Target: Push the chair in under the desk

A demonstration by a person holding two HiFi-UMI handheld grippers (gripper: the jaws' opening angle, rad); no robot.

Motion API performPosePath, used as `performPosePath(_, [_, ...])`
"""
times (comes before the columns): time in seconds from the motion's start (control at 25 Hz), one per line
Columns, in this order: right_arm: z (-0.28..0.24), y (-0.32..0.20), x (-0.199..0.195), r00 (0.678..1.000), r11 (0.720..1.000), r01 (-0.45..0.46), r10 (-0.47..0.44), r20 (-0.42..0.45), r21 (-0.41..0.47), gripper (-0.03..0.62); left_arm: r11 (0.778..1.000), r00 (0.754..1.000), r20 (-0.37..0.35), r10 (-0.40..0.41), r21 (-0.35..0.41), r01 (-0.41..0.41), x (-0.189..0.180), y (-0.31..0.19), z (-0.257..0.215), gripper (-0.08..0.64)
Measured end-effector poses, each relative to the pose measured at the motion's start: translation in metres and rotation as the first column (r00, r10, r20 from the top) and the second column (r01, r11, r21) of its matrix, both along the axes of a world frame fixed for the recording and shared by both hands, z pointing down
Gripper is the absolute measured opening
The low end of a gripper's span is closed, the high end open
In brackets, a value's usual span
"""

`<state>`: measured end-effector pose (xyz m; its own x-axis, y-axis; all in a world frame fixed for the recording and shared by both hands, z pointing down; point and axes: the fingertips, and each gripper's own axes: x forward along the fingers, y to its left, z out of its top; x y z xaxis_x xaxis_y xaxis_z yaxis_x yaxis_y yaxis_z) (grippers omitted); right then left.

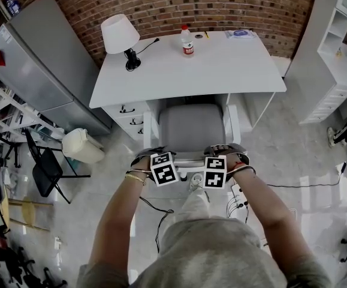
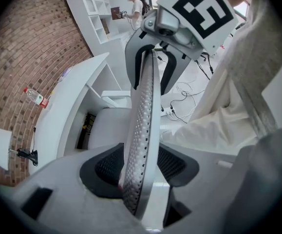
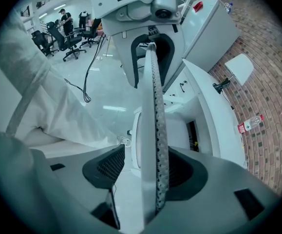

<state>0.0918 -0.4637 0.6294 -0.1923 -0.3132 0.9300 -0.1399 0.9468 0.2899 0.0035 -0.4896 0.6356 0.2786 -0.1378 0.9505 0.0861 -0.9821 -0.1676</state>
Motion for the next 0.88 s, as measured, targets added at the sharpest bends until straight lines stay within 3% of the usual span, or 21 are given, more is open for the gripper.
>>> performPosePath(0.88, [-0.043, 0.002, 0.000, 0.997, 0.977, -0.077, 0.073, 0.026, 0.201, 0.213, 0.984, 0.997, -0.078, -0.020, 0.177, 0.034, 0.009, 0.012, -0.037, 0.202])
